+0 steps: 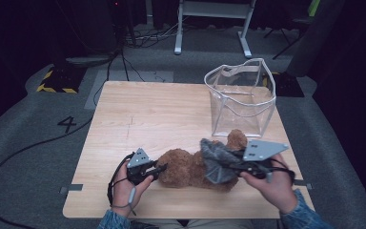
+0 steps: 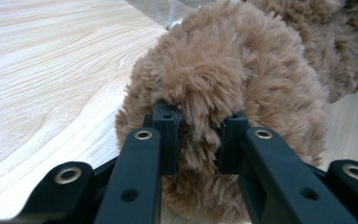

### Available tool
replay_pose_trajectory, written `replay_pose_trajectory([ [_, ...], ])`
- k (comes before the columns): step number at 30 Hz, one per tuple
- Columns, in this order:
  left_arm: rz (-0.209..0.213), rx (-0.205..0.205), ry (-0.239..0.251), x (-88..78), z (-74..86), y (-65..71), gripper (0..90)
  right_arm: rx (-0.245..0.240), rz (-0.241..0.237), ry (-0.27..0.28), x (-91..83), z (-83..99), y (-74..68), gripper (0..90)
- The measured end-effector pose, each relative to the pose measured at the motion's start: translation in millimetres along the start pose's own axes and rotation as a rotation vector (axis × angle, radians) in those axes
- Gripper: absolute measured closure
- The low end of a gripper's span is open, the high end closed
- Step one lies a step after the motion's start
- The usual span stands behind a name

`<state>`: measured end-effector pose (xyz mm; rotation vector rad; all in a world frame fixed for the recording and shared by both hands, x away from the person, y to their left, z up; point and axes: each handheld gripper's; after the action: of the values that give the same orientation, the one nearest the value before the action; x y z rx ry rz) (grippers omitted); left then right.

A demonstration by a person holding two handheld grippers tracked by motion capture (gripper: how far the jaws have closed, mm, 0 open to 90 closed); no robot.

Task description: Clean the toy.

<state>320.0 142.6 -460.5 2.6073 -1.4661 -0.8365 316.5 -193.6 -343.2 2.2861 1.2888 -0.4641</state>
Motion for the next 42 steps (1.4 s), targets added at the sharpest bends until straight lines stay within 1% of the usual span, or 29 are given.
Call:
replay_pose_trajectory([
  [3,-0.016,0.003,-0.007,0.1,-0.5,2.6,75.1,-0.031,-0.082,0.015,29.2,-15.4,-20.3,72.3],
  [5,-0.019,0.01,-0.006,-0.3,-0.9,3.6,75.2,-0.049,-0.119,0.01,48.2,-21.6,-32.1,72.3],
  [6,-0.015,0.006,-0.005,-0.3,-0.8,4.4,75.1,-0.07,-0.131,-0.008,64.7,-24.6,-40.4,72.3],
  [7,-0.018,0.007,-0.006,-0.4,-0.7,4.9,75.1,-0.07,-0.131,-0.008,64.7,-24.6,-40.4,72.3],
  [9,-0.019,0.018,-0.007,-0.6,-1.0,4.8,75.2,-0.078,-0.138,-0.022,78.8,-25.3,-45.3,72.2],
  [10,-0.018,0.017,-0.006,-0.4,-1.0,4.9,75.1,-0.08,-0.148,-0.024,90.5,-24.5,-48.5,72.1],
  [11,-0.018,0.017,-0.006,-0.4,-1.0,4.9,75.1,-0.08,-0.148,-0.024,90.5,-24.5,-48.5,72.1],
  [12,-0.017,0.007,-0.001,0.1,-0.8,5.4,75.1,-0.082,-0.151,-0.029,95.5,-23.8,-49.7,72.0],
  [14,-0.023,0.007,0.0,0.3,-0.6,5.0,75.1,-0.092,-0.144,-0.043,104.3,-20.9,-51.0,72.0],
  [15,-0.026,0.011,-0.006,0.1,-0.5,4.6,75.2,-0.086,-0.14,-0.053,107.8,-18.8,-51.4,72.0],
  [16,-0.03,0.013,-0.007,-0.4,-0.5,4.1,75.4,-0.078,-0.148,-0.061,111.5,-13.5,-50.4,72.0],
  [17,-0.03,0.013,-0.007,-0.4,-0.5,4.1,75.5,-0.078,-0.148,-0.061,111.5,-13.5,-50.4,72.0],
  [18,-0.032,0.01,-0.006,-0.5,-0.7,3.7,75.6,-0.089,-0.145,-0.064,109.2,-9.8,-48.2,72.1],
  [21,-0.035,0.008,-0.006,-0.6,-0.8,3.9,75.7,-0.092,-0.122,-0.067,100.1,-4.6,-42.3,72.1],
  [22,-0.035,0.008,-0.006,-0.6,-0.8,3.9,75.8,-0.084,-0.115,-0.066,96.5,-2.0,-39.7,72.1],
  [23,-0.034,0.008,-0.003,-0.7,-0.8,3.8,75.8,-0.084,-0.115,-0.066,96.5,-2.0,-39.7,72.1],
  [24,-0.033,0.008,0.0,-0.4,-0.7,3.6,75.8,-0.069,-0.106,-0.064,88.5,3.0,-33.5,72.1],
  [25,-0.032,0.008,0.001,-0.3,-0.7,3.6,75.8,-0.069,-0.106,-0.064,88.5,3.0,-33.5,72.1],
  [28,-0.034,0.01,0.002,0.2,-1.0,2.9,75.8,-0.046,-0.087,-0.06,77.5,9.9,-24.9,72.2],
  [29,-0.031,0.007,0.003,0.2,-1.2,2.6,75.8,-0.036,-0.069,-0.057,69.9,13.8,-20.1,72.2],
  [30,-0.023,-0.002,0.01,0.7,-1.1,2.5,75.8,-0.036,-0.069,-0.057,69.9,13.8,-20.1,72.2],
  [31,-0.027,-0.004,0.007,0.6,-1.3,2.0,75.8,-0.035,-0.063,-0.057,65.9,15.8,-16.9,72.2],
  [32,-0.027,-0.003,0.011,1.4,-1.7,0.5,75.8,-0.025,-0.04,-0.056,57.7,19.5,-10.5,72.2],
  [36,-0.024,-0.008,0.011,1.7,-2.6,-0.6,75.8,0.007,0.014,-0.06,41.5,28.5,4.6,72.2],
  [39,-0.026,-0.007,0.009,2.2,-3.2,-1.9,75.8,0.041,0.07,-0.07,30.5,37.4,18.6,72.1],
  [40,-0.026,-0.007,0.009,2.2,-3.2,-1.9,75.8,0.041,0.07,-0.07,30.5,37.4,18.6,72.1],
  [41,-0.024,-0.014,0.012,2.8,-3.2,-1.8,75.8,0.069,0.101,-0.08,26.0,45.1,28.9,72.0],
  [42,-0.024,-0.017,0.014,3.2,-3.2,-1.7,75.8,0.09,0.109,-0.084,24.7,49.1,33.5,72.0],
])
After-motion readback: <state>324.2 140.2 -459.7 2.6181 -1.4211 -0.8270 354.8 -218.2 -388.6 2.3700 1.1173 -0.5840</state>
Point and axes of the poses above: each handheld gripper's, and its own axes: x roughly forward along the jaws, z roughly out of its underside, y roughly to its right, and after that the axes turned 8 degrees about z, right-handed
